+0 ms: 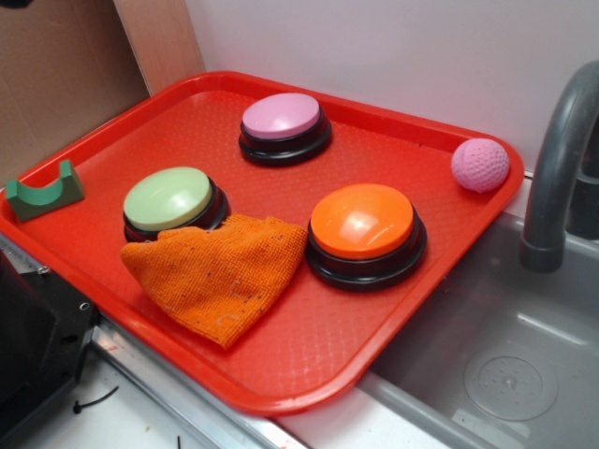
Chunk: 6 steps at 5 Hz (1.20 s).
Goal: Push the pink button.
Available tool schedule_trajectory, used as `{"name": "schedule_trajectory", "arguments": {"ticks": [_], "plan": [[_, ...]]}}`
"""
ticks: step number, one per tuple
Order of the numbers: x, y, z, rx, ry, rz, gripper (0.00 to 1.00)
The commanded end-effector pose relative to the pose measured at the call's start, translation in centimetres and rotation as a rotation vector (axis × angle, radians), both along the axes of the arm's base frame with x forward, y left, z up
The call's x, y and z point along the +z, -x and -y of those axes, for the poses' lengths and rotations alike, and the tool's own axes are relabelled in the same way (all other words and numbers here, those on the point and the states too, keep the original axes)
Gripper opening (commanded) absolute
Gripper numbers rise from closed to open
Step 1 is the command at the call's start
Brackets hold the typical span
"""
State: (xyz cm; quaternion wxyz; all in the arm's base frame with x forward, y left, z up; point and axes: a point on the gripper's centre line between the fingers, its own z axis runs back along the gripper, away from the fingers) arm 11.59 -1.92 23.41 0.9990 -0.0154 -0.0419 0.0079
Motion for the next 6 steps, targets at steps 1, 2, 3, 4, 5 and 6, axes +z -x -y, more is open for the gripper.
{"name": "schedule_trajectory", "arguments": {"ticks": [1, 2, 3, 4, 5, 6], "plan": [[0.0, 0.0, 0.0, 0.0, 0.0, 0.0, 1.0], [-2.6, -5.0, -3.1, 0.029, 0.013, 0.064, 1.0], [-4.2, -10.1, -4.9, 0.005, 0.012, 0.1, 1.0], [-4.2, -10.1, -4.9, 0.005, 0.012, 0.1, 1.0], [-4.2, -10.1, -4.9, 0.005, 0.012, 0.1, 1.0], [-4.2, -10.1, -4.9, 0.005, 0.012, 0.1, 1.0]]}}
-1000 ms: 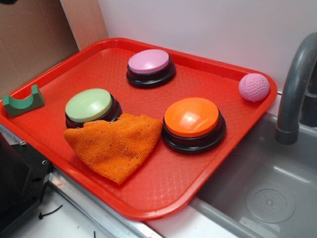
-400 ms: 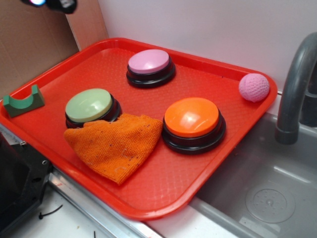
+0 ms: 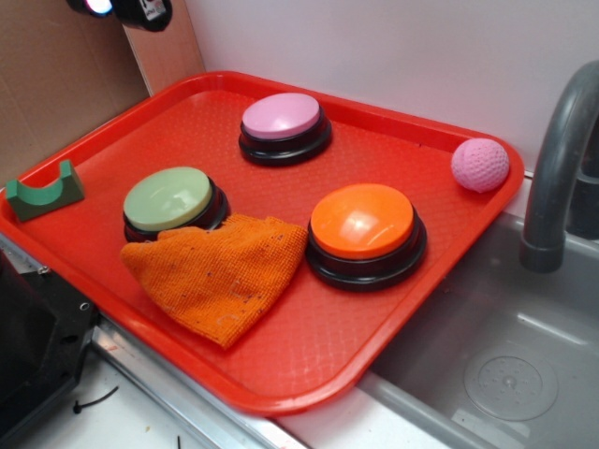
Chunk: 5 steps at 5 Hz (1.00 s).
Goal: Push the pink button.
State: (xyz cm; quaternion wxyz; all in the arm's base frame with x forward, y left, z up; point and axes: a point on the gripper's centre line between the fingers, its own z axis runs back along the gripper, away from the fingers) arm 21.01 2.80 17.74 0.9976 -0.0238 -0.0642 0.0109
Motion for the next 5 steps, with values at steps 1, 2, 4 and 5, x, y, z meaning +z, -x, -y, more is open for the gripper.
{"name": "schedule_trajectory", "arguments": {"ticks": [1, 2, 4, 5], "plan": [[-1.4, -4.0, -0.1, 0.003, -0.077, -0.015, 1.0], [-3.3, -6.7, 1.2, 0.008, -0.129, 0.007, 1.0], [-6.1, -8.9, 1.5, -0.002, -0.112, 0.05, 1.0], [-8.2, -10.0, 1.3, -0.023, -0.07, 0.039, 1.0]]}}
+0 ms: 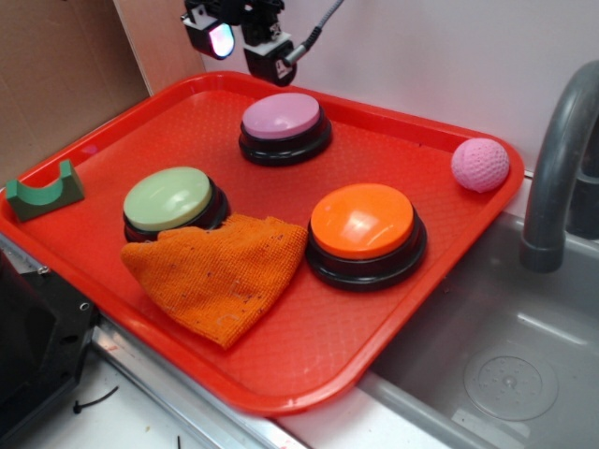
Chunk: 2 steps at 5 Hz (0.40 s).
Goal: Push the pink button.
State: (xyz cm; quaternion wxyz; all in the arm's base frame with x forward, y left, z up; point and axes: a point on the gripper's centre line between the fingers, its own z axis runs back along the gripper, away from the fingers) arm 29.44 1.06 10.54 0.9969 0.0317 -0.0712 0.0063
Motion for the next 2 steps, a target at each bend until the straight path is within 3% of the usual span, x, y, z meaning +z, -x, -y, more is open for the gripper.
{"name": "schedule_trajectory", "arguments": {"ticks": [1, 2], "plan": [[-2.3, -1.6, -0.2, -0.019, 0.033, -0.025, 1.0], [-3.9, -1.3, 0.1, -0.021, 0.038, -0.074, 1.0]]}}
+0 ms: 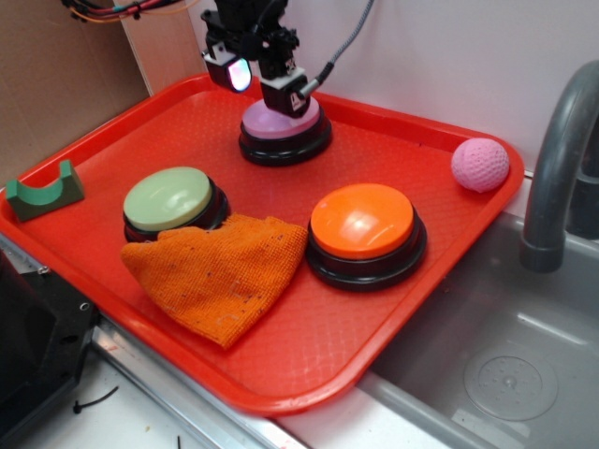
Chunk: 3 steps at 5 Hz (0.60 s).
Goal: Push the pink button.
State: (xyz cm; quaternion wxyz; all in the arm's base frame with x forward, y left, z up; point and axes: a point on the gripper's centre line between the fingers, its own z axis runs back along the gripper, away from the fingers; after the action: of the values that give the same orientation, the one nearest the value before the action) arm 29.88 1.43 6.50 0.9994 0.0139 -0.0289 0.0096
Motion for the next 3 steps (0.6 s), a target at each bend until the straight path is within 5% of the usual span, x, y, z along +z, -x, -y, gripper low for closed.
{"name": "schedule_trajectory", "arguments": {"ticks": [1, 3], "plan": [[-0.6, -0.9, 0.7, -0.035, -0.003, -0.008, 1.0], [0.4, -0.3, 0.6, -0.04, -0.008, 0.01, 1.0]]}}
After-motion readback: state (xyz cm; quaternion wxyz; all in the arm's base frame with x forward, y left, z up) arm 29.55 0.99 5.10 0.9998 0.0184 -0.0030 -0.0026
